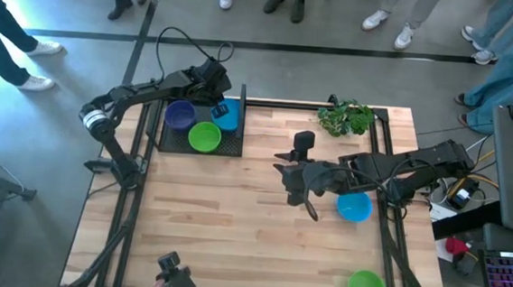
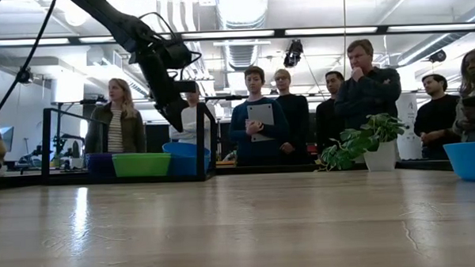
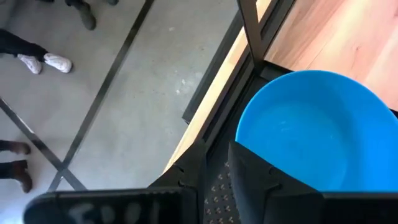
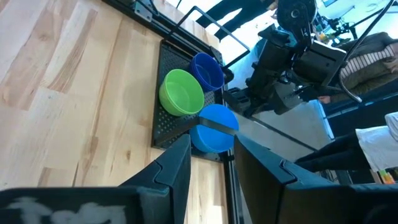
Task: Pick & Place Mini bowls
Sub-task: Stack the top blue bowl on the blue bowl on the shelf
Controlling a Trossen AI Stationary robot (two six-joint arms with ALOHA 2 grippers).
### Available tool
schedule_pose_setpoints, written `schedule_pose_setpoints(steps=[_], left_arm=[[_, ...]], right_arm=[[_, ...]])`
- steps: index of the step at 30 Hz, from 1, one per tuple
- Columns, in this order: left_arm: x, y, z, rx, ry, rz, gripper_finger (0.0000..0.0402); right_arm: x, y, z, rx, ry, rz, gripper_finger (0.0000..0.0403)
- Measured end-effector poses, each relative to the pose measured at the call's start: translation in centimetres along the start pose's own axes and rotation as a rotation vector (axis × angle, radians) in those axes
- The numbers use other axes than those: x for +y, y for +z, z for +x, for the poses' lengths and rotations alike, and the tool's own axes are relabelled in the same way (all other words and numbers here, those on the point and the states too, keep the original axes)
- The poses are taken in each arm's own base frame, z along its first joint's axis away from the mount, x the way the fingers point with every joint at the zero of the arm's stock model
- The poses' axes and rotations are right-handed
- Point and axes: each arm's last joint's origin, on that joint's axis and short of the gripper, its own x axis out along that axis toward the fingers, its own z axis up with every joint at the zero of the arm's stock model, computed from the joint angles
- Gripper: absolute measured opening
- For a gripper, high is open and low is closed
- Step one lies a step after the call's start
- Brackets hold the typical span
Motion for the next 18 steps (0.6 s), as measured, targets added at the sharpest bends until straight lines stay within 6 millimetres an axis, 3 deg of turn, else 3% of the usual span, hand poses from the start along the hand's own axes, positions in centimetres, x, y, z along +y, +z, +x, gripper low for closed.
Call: schedule_pose_setpoints(steps=[18], left_arm=[[-0.7, -0.6, 2.8, 0.080, 0.032, -0.090, 0.0064]], right_arm=[[0.0, 0.0, 0.0, 0.000, 0.000, 0.003, 0.0117]])
